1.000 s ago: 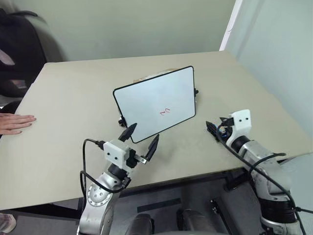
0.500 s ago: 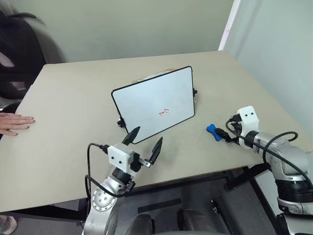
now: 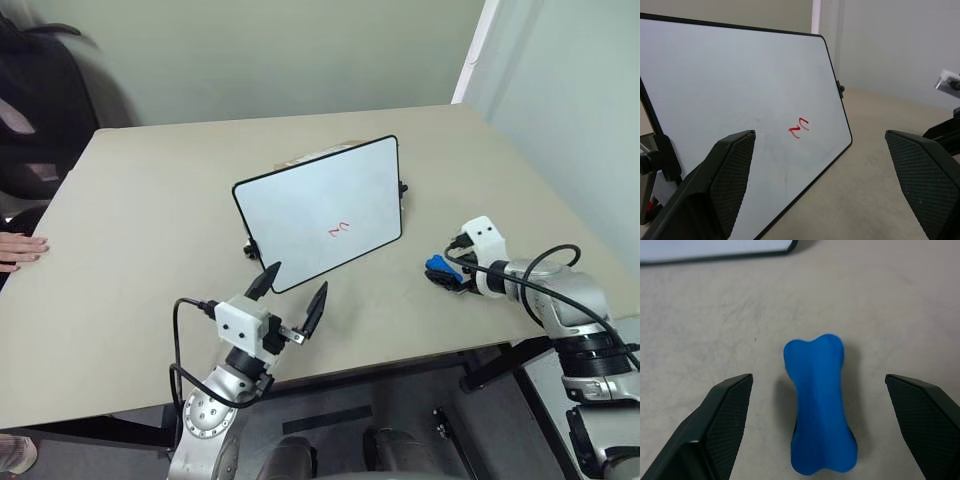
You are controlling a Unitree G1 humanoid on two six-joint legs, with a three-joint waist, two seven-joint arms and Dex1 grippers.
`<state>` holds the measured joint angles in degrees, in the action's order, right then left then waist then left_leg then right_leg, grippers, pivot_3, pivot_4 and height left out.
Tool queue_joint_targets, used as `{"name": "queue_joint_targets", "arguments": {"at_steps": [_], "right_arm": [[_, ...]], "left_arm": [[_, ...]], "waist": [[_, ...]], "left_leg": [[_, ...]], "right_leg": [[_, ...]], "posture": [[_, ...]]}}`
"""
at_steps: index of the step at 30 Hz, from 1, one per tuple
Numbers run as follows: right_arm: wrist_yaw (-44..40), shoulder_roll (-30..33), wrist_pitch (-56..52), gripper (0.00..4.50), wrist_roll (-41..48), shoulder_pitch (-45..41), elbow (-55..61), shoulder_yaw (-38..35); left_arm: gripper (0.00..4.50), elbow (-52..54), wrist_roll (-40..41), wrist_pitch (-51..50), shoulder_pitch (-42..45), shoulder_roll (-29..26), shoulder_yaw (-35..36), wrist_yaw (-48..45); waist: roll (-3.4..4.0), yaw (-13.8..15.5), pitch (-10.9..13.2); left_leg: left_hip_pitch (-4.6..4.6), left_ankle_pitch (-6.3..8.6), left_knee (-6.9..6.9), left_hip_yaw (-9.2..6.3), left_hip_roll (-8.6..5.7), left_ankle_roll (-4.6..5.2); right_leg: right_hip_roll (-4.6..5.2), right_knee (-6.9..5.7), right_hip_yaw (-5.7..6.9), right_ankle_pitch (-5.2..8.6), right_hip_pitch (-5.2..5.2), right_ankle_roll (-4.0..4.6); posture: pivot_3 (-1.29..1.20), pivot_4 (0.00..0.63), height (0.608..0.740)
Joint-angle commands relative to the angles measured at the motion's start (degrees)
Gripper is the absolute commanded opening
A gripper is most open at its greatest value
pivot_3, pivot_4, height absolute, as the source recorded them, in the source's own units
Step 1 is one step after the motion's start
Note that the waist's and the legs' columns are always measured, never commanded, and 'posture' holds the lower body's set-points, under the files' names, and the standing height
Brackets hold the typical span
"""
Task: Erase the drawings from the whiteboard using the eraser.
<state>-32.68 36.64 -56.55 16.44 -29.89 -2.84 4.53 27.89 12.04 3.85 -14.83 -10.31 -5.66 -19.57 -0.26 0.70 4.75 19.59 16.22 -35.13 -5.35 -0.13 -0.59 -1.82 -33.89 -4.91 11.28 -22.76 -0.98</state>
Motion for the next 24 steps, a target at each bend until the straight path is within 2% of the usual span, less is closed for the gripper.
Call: {"name": "queue_joint_targets", "arguments": {"at_steps": [1,3,9,15,20,24], "right_arm": [[-1.2,0.9,1.2,4.11,-1.5,-1.5,-0.5,0.9],[-1.4,0.9,1.3,3.6,-1.8,-1.7,-0.9,1.3],[-2.2,0.8,1.1,1.49,-2.5,-1.6,-0.8,1.4],[-2.8,1.6,0.8,1.49,-2.0,-0.6,3.6,0.2],[-2.5,1.6,-0.4,0.5,-1.5,0.2,7.0,-0.8],[-1.2,0.5,-1.1,0.5,-1.4,-0.8,8.5,-1.7]], "left_arm": [[4.5,2.9,0.3,1.4,0.1,0.2,0.2,0.3],[4.5,3.0,0.3,1.4,0.0,0.2,0.3,0.3],[4.5,3.0,0.3,1.4,0.0,0.3,0.3,0.4],[4.5,2.6,0.2,1.5,0.1,0.2,0.2,0.1],[4.5,1.8,0.1,1.7,0.8,0.2,0.2,-0.1],[4.5,1.5,0.1,1.7,1.2,0.0,0.3,-0.3]], "waist": [[0.0,0.0,0.0],[0.01,0.0,0.0],[0.0,0.0,0.0],[0.02,0.0,0.0],[0.01,0.0,0.0],[0.01,0.0,0.0]], "left_leg": [[0.0,0.0,0.0,0.0,0.0,0.0],[-0.01,0.0,0.0,0.0,0.0,0.0],[-0.02,0.0,-0.01,0.0,0.0,0.0],[-0.02,0.0,-0.03,0.0,0.0,-0.01],[-0.01,0.0,-0.02,0.0,0.0,-0.01],[-0.01,0.0,-0.03,0.0,0.0,0.0]], "right_leg": [[0.0,0.0,0.0,0.0,0.01,0.0],[0.0,0.0,0.0,0.0,0.01,0.0],[0.0,-0.02,0.0,0.0,0.02,0.01],[0.0,-0.02,0.0,0.0,0.02,0.02],[0.0,-0.02,0.0,0.0,0.03,0.02],[0.0,-0.01,0.0,0.0,0.04,0.02]], "posture": [[0.0,0.15,0.739],[0.0,0.15,0.739],[0.0,0.15,0.739],[0.0,0.15,0.739],[0.0,0.15,0.739],[0.0,0.15,0.739]]}}
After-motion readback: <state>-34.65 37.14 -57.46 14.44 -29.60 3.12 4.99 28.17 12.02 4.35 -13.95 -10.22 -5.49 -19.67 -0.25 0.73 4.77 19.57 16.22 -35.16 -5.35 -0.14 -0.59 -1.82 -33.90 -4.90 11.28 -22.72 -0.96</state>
